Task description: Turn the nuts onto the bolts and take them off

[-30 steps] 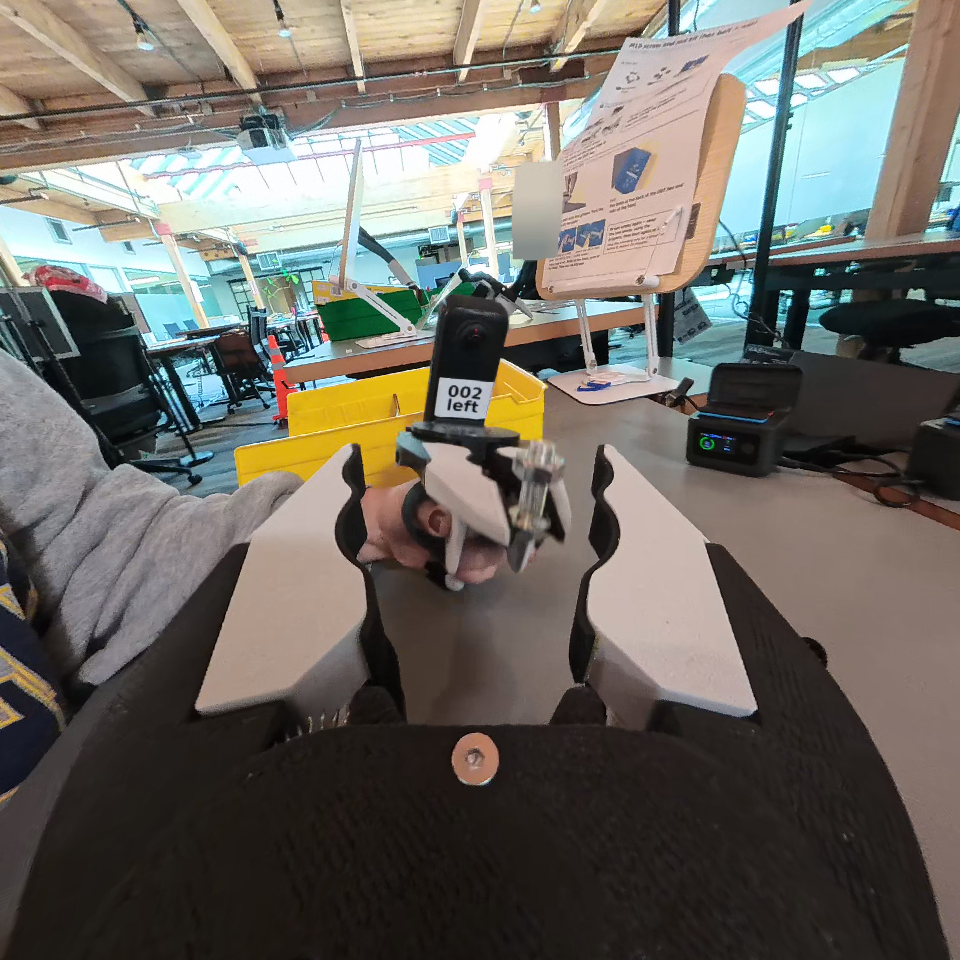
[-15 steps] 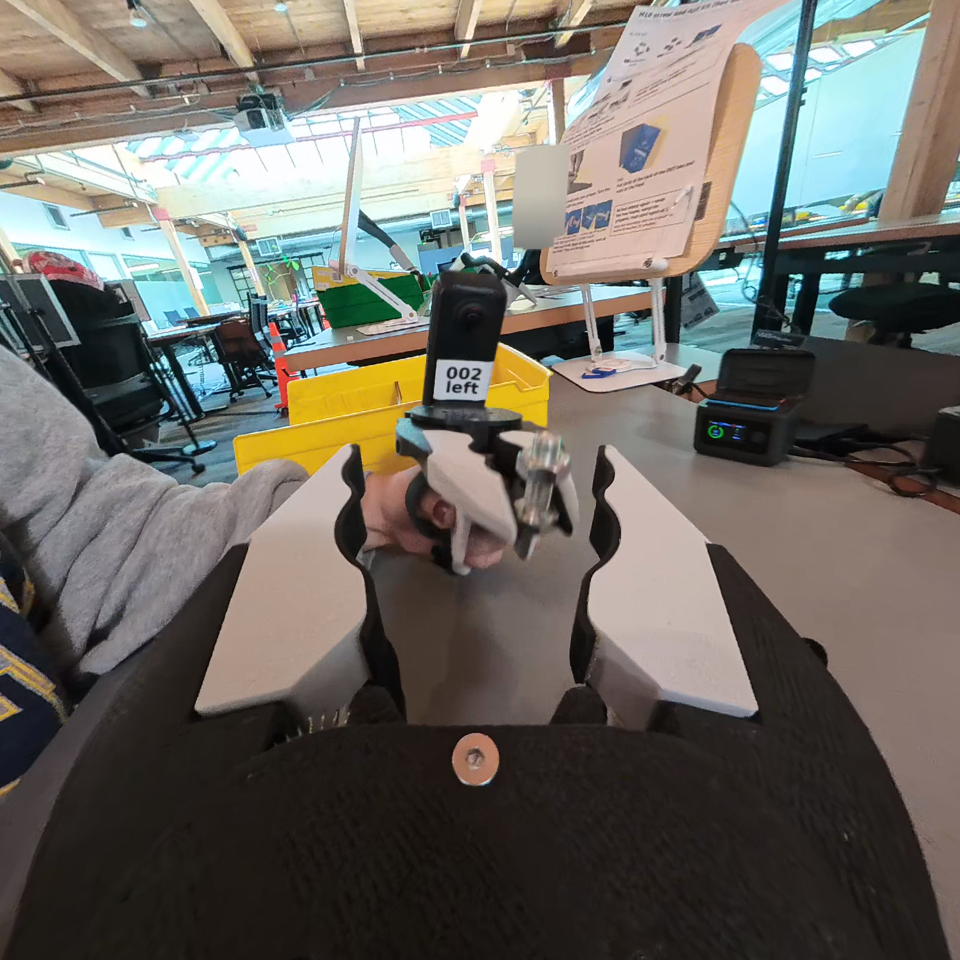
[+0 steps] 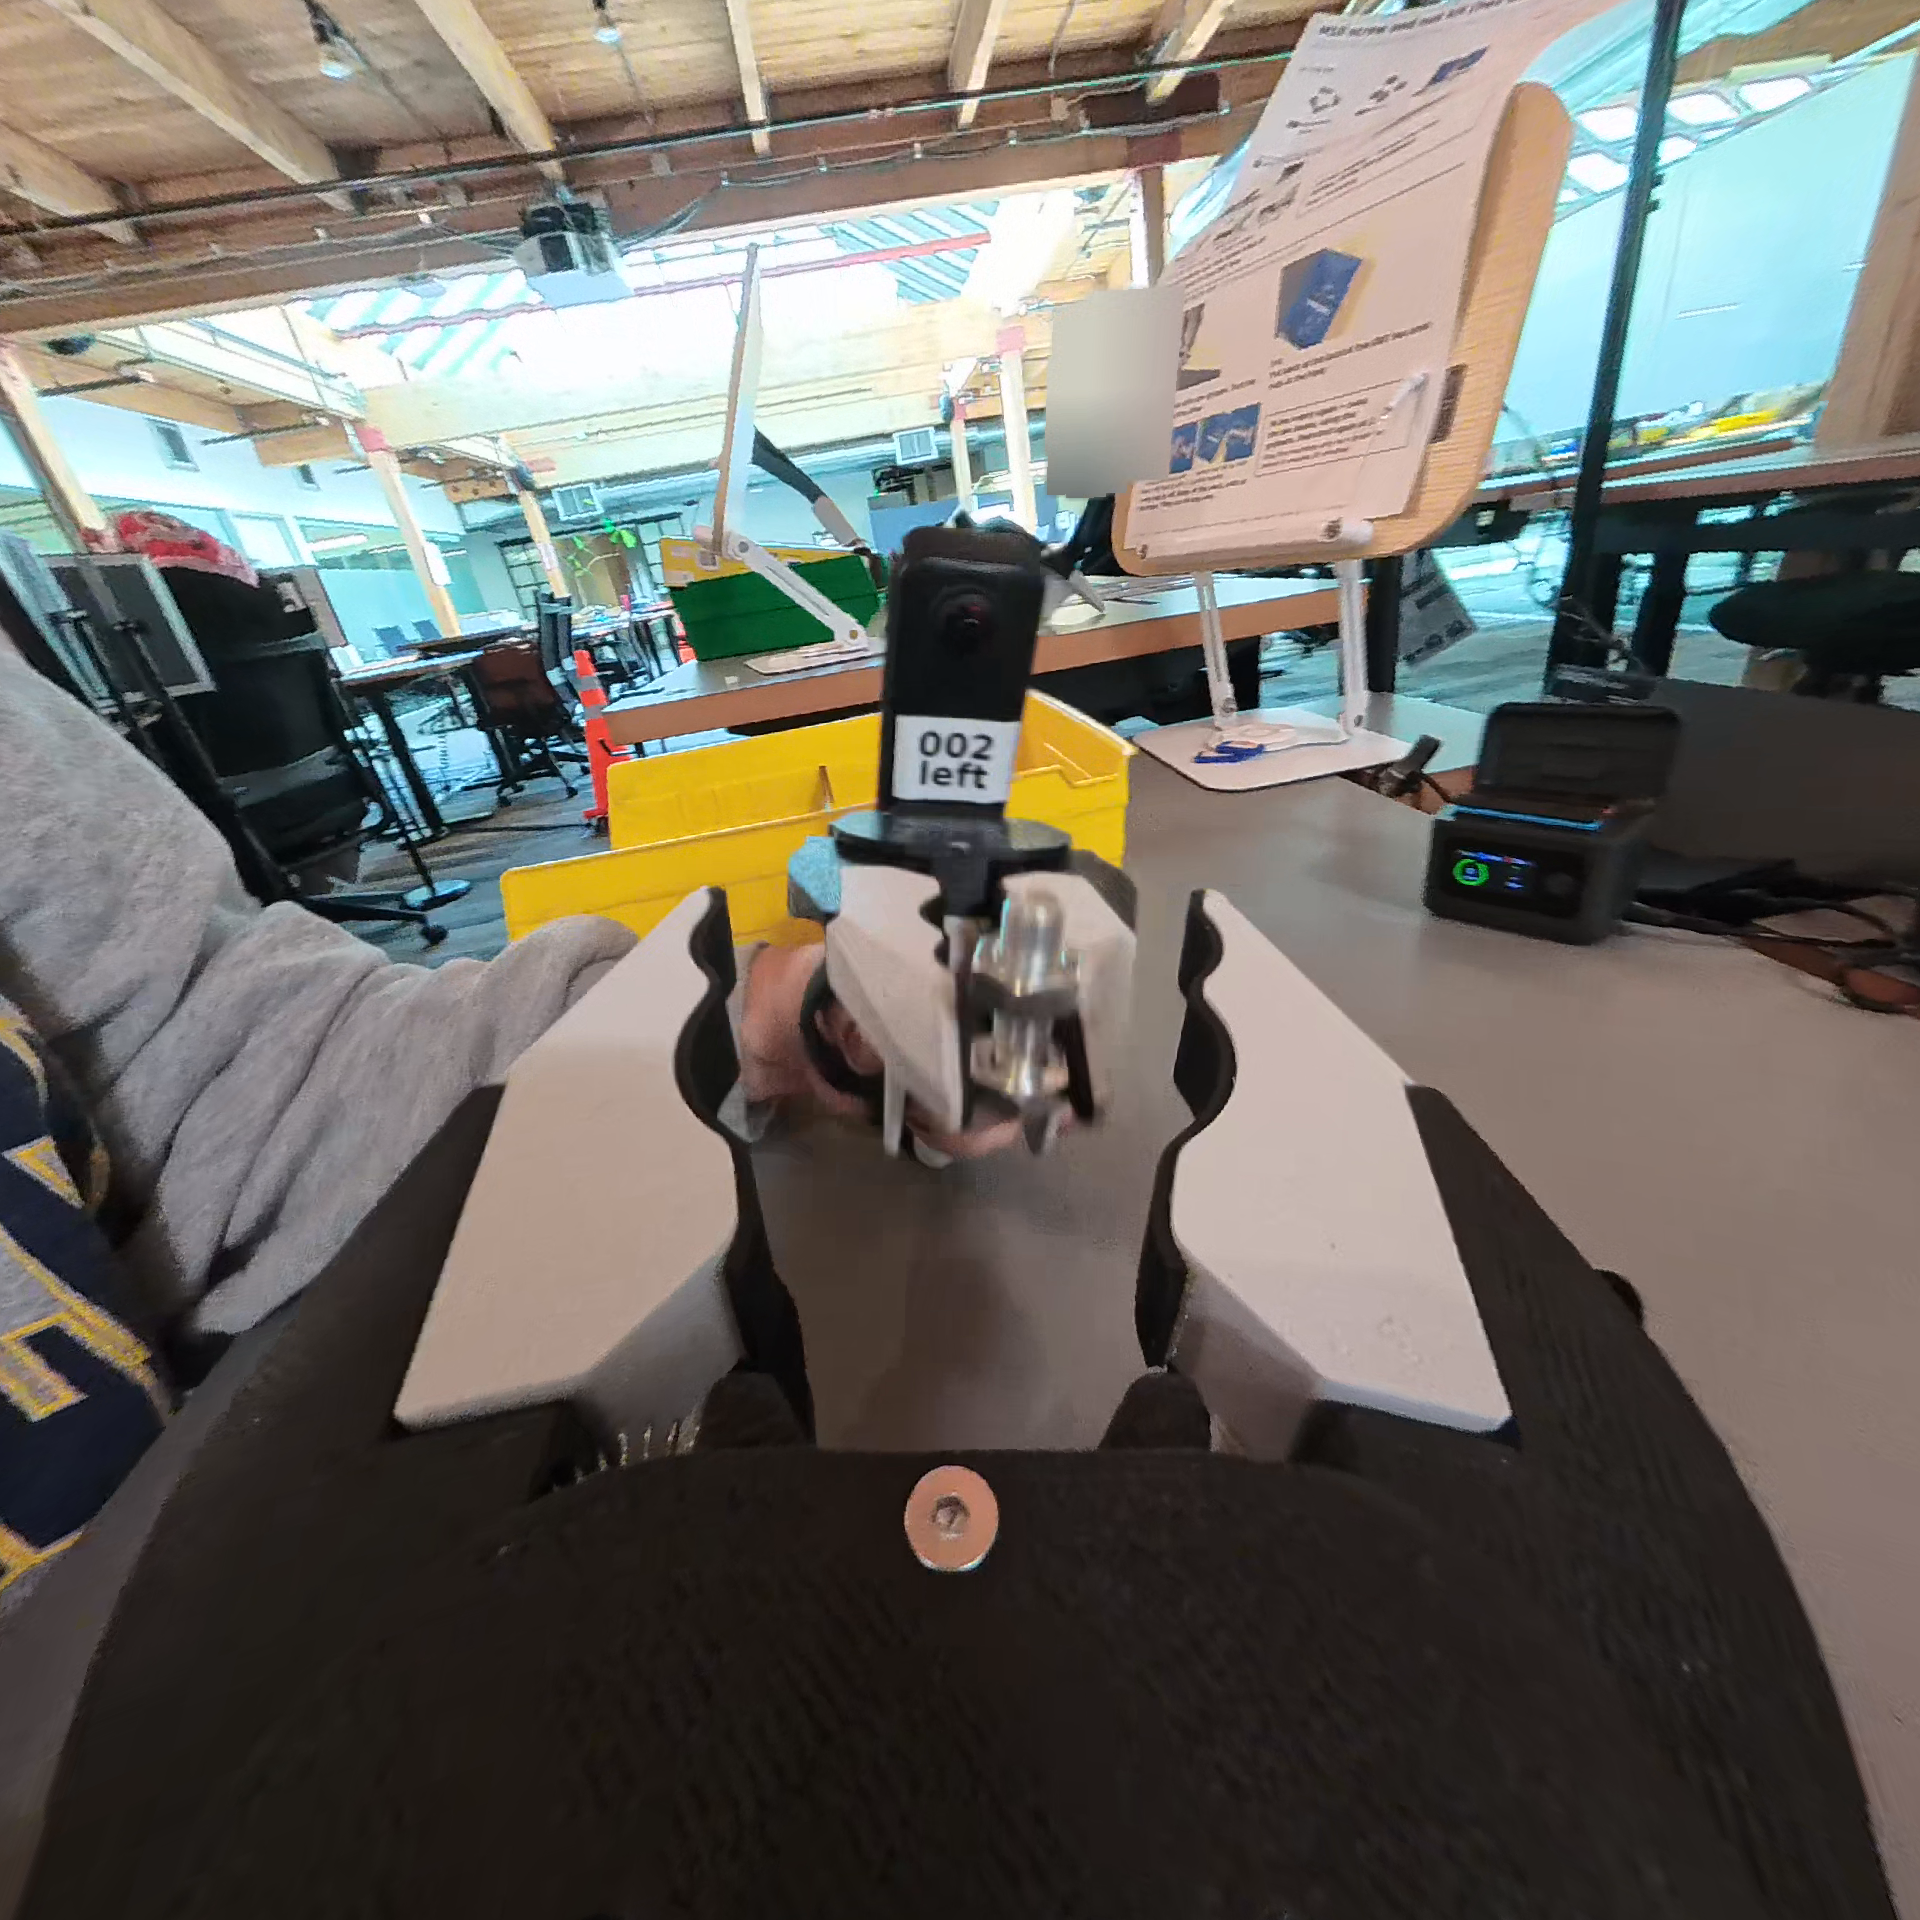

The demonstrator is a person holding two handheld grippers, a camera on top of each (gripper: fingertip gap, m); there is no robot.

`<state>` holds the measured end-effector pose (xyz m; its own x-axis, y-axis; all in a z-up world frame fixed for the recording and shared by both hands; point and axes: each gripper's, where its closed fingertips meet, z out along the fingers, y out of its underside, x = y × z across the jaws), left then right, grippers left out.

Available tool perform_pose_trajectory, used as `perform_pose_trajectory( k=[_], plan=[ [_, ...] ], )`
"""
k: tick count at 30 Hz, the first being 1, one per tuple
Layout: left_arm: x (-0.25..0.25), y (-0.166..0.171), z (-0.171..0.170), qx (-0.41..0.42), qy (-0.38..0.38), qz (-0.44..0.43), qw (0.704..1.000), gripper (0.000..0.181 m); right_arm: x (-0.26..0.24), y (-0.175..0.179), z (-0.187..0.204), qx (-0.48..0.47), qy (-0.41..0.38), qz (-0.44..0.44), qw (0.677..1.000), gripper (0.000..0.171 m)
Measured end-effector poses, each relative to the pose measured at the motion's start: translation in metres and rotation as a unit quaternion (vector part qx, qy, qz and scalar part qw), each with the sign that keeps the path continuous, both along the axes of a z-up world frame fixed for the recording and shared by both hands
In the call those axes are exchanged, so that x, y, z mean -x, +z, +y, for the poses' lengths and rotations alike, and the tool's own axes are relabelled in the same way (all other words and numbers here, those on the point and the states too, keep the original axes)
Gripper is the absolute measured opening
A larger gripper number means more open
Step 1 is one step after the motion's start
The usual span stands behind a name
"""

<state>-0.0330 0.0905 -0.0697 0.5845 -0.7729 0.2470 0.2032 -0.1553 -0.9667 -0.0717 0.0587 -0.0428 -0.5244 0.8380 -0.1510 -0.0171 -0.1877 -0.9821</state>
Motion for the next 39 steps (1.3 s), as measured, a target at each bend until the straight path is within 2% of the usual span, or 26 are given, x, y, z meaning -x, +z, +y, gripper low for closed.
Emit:
perform_pose_trajectory(
  k=[3, 5, 6, 7, 8, 10, 12, 16, 20, 22, 23, 25, 28, 30, 32, 34, 35, 36, 39],
  plan=[
    [0.004, -0.004, 0.005, 0.007, 0.016, -0.001, 1.0, 0.017, -0.002, -0.002, -0.009, -0.008, 0.023, -0.005, 1.0, 0.081],
    [0.029, 0.001, 0.009, 0.002, 0.06, -0.025, 0.998, 0.016, -0.002, -0.001, -0.002, -0.009, 0.004, 0.0, 1.0, 0.088],
    [0.043, 0.003, 0.009, 0.001, 0.087, -0.034, 0.996, 0.016, -0.005, 0.001, 0.002, -0.007, 0.003, 0.004, 1.0, 0.086],
    [0.054, 0.004, 0.008, 0.0, 0.104, -0.037, 0.994, 0.016, -0.008, 0.003, 0.004, -0.003, 0.004, 0.007, 1.0, 0.074],
    [0.059, 0.004, 0.007, -0.002, 0.11, -0.033, 0.993, 0.016, -0.007, 0.004, 0.009, 0.0, -0.005, 0.008, 1.0, 0.074],
    [0.053, -0.001, 0.002, 0.002, 0.095, -0.01, 0.995, 0.016, -0.003, 0.001, 0.013, -0.006, -0.025, 0.004, 1.0, 0.078],
    [0.032, -0.005, 0.0, 0.01, 0.05, 0.009, 0.999, 0.016, 0.002, -0.003, 0.01, -0.01, -0.026, -0.004, 1.0, 0.084],
    [0.003, -0.008, 0.002, 0.016, 0.006, 0.012, 1.0, 0.016, 0.003, -0.005, -0.01, -0.01, 0.015, -0.005, 1.0, 0.083],
    [0.043, -0.002, 0.01, 0.009, 0.081, -0.019, 0.997, 0.016, -0.001, -0.003, 0.001, -0.012, 0.001, -0.003, 1.0, 0.088],
    [0.068, 0.001, 0.009, 0.006, 0.12, -0.043, 0.992, 0.016, -0.008, 0.003, 0.007, 0.006, 0.005, 0.009, 1.0, 0.069],
    [0.069, 0.002, 0.007, 0.002, 0.121, -0.042, 0.992, 0.016, -0.007, 0.005, 0.013, 0.011, -0.011, 0.013, 1.0, 0.071],
    [0.055, -0.003, 0.002, 0.003, 0.093, -0.005, 0.996, 0.016, -0.002, 0.003, 0.017, 0.002, -0.034, 0.015, 0.999, 0.083],
    [0.014, -0.009, -0.001, 0.014, 0.011, 0.024, 1.0, 0.016, 0.003, 0.0, 0.004, 0.004, -0.012, 0.012, 1.0, 0.086],
    [0.004, -0.011, 0.001, 0.014, -0.002, 0.023, 1.0, 0.016, 0.004, -0.003, -0.005, 0.0, 0.007, 0.009, 1.0, 0.086],
    [0.018, -0.008, 0.005, 0.01, 0.026, 0.012, 1.0, 0.016, 0.002, -0.004, -0.01, -0.007, 0.02, 0.004, 1.0, 0.082],
    [0.042, 0.001, 0.007, -0.004, 0.071, -0.012, 0.997, 0.016, 0.001, -0.004, -0.002, -0.003, 0.007, -0.003, 1.0, 0.092],
    [0.06, 0.004, 0.01, -0.003, 0.115, -0.026, 0.993, 0.016, -0.003, -0.004, 0.0, -0.002, 0.014, -0.001, 1.0, 0.089],
    [0.074, 0.004, 0.01, -0.004, 0.15, -0.033, 0.988, 0.016, -0.009, 0.0, 0.001, 0.006, 0.026, 0.01, 1.0, 0.067],
    [0.09, 0.003, 0.006, -0.006, 0.176, -0.032, 0.984, 0.016, -0.005, 0.002, 0.017, 0.013, -0.018, 0.014, 1.0, 0.067]
  ],
)
